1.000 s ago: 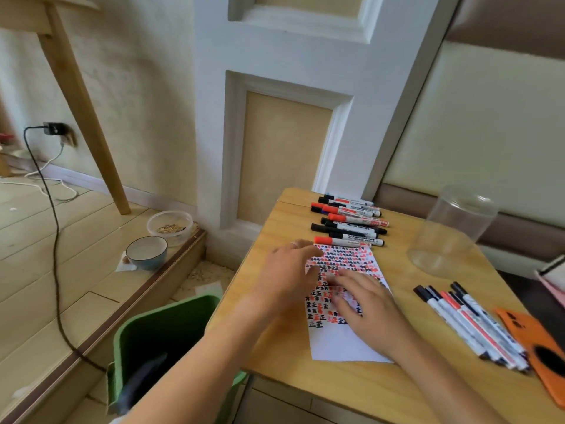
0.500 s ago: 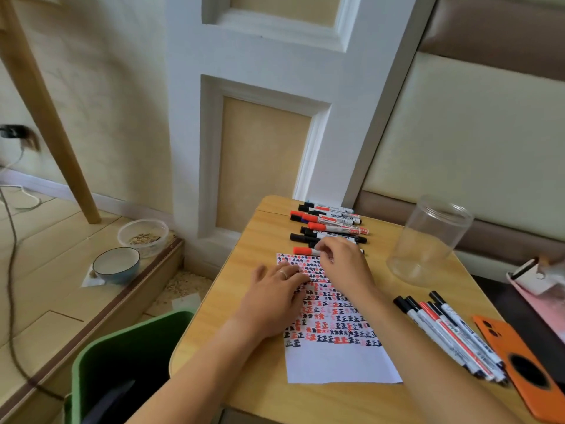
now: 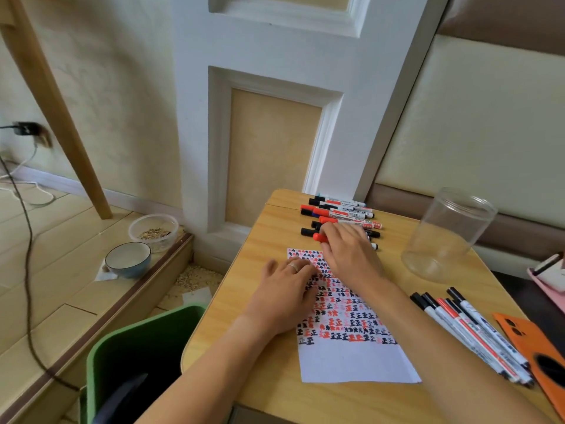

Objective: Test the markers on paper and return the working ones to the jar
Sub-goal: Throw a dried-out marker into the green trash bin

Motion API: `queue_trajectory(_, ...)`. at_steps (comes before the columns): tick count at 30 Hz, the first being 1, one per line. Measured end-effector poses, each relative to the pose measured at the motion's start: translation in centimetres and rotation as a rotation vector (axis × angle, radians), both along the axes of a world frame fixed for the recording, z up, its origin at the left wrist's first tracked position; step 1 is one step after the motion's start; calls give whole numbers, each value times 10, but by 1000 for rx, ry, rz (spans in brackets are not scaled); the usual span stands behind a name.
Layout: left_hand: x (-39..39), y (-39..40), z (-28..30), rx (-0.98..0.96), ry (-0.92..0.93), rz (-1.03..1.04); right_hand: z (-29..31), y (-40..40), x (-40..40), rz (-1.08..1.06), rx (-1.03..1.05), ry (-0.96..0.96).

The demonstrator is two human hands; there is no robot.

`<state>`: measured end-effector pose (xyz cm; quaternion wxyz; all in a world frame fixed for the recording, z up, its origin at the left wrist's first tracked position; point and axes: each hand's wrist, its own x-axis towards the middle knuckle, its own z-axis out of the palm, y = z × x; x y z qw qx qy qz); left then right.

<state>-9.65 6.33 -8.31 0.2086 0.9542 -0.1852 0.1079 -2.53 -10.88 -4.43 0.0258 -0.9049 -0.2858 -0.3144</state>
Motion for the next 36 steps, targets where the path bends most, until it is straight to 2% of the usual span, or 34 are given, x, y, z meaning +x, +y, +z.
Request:
queue_trajectory(6,-1,1,1,48,0,-7,16,-30,-52,131,-68,-88)
queue_trajectory(13,-8,-2,8,-3,-83,-40,-13,-62,-102,104,61,201)
queue_trajectory(15,-10,-2,10,-38,-87,-86,-19,-61,-108,105,92,230)
queue_trajectory(20,-23,-14,15,-125,-46,-250,-14,-52,-113,125,95,161)
queue_trajectory(23,-29,-24,13,-231,-15,-328,-13,-51,-114,130,70,40)
queue_trajectory(29,-23,-25,11,-315,-3,-247,-17,-44,-117,51,89,-70)
queue_trajectory(36,-25,-25,7,-261,-21,-235,-20,-41,-121,32,-33,-92)
